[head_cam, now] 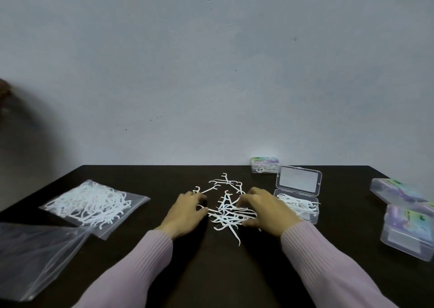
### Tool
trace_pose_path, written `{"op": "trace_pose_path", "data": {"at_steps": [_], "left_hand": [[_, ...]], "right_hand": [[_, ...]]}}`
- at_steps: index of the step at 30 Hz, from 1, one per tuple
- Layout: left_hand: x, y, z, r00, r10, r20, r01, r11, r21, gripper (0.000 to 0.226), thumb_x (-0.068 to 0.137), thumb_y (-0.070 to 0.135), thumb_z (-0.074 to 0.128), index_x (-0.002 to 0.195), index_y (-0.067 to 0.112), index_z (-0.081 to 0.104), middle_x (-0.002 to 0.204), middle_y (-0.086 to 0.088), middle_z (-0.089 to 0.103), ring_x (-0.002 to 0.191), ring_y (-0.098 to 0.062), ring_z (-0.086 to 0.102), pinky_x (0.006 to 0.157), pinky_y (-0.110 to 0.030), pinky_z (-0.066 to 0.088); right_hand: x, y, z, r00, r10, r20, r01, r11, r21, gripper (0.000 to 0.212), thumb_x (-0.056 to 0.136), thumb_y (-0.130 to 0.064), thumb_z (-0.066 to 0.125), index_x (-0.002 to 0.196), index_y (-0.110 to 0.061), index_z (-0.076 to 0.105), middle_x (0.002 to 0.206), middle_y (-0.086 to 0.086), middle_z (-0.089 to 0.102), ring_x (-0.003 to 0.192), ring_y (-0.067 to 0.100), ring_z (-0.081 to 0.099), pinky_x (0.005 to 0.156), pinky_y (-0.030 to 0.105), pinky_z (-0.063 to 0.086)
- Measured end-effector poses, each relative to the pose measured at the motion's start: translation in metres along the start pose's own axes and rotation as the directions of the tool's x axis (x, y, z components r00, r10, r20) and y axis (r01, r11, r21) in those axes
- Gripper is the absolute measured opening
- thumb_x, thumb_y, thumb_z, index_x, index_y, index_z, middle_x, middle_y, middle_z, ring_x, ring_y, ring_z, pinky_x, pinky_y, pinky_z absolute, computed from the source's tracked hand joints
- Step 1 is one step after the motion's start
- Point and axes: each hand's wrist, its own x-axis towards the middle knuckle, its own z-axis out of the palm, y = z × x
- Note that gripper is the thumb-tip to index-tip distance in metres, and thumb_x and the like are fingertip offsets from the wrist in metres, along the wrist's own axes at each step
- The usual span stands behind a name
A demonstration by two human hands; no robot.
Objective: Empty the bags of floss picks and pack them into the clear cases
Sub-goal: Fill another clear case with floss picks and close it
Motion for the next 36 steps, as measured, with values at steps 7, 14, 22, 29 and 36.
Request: {"op": "trace_pose_path", "data": {"at_steps": [7, 14, 22, 29, 36], "left_hand": [[0.003, 0.01, 0.009, 0.989, 0.112, -0.097, -0.124, 0.983, -0.135, 0.03, 0.092, 0.018, 0.054, 0.122, 0.021, 0.057, 0.117, 0.003, 0.058, 0.112, -0.011, 0.045, 0.087, -0.018, 0.032], [0.007, 0.006, 0.009, 0.986, 0.145, -0.08, -0.164, 0.913, -0.373, 0.03, 0.089, 0.017, 0.061, 0.118, 0.021, 0.057, 0.111, 0.007, 0.06, 0.103, -0.005, 0.057, 0.088, -0.013, 0.043], [0.005, 0.014, 0.002, 0.989, 0.144, 0.041, -0.116, 0.912, -0.393, 0.067, 0.064, 0.03, 0.085, 0.122, 0.021, 0.054, 0.105, 0.007, 0.061, 0.098, -0.004, 0.057, 0.082, -0.007, 0.042], [0.003, 0.014, -0.005, 0.983, 0.184, 0.005, -0.159, 0.866, -0.474, 0.037, 0.071, 0.011, 0.081, 0.105, 0.012, 0.067, 0.09, 0.001, 0.071, 0.083, -0.006, 0.066, 0.072, -0.009, 0.047], [0.001, 0.011, -0.016, 0.971, 0.222, 0.094, -0.165, 0.897, -0.409, 0.046, 0.067, 0.017, 0.084, 0.11, 0.016, 0.068, 0.101, 0.004, 0.07, 0.091, 0.0, 0.063, 0.083, -0.013, 0.049]], "right_hand": [[0.016, 0.01, 0.008, 0.999, 0.032, -0.042, -0.03, 0.999, 0.044, 0.026, 0.086, -0.033, 0.062, 0.109, -0.022, 0.059, 0.117, -0.002, 0.06, 0.107, 0.016, 0.056, 0.084, 0.029, 0.043], [0.021, 0.017, 0.011, 0.999, -0.008, -0.038, 0.012, 0.994, 0.113, 0.032, 0.088, -0.025, 0.058, 0.119, -0.022, 0.057, 0.118, -0.003, 0.056, 0.109, 0.012, 0.054, 0.088, 0.027, 0.043], [0.021, 0.014, 0.012, 0.996, -0.021, -0.088, 0.021, 1.0, 0.004, 0.021, 0.089, -0.033, 0.058, 0.107, -0.021, 0.059, 0.111, -0.003, 0.053, 0.108, 0.016, 0.052, 0.083, 0.031, 0.043], [0.018, 0.017, 0.009, 0.993, -0.033, -0.115, 0.036, 0.999, 0.023, 0.014, 0.088, -0.031, 0.06, 0.098, -0.022, 0.063, 0.102, -0.002, 0.064, 0.098, 0.019, 0.059, 0.078, 0.03, 0.044], [0.015, 0.026, 0.008, 0.991, -0.024, -0.131, 0.033, 0.997, 0.069, 0.011, 0.087, -0.029, 0.062, 0.094, -0.021, 0.066, 0.093, 0.0, 0.067, 0.091, 0.019, 0.061, 0.077, 0.027, 0.044]]}}
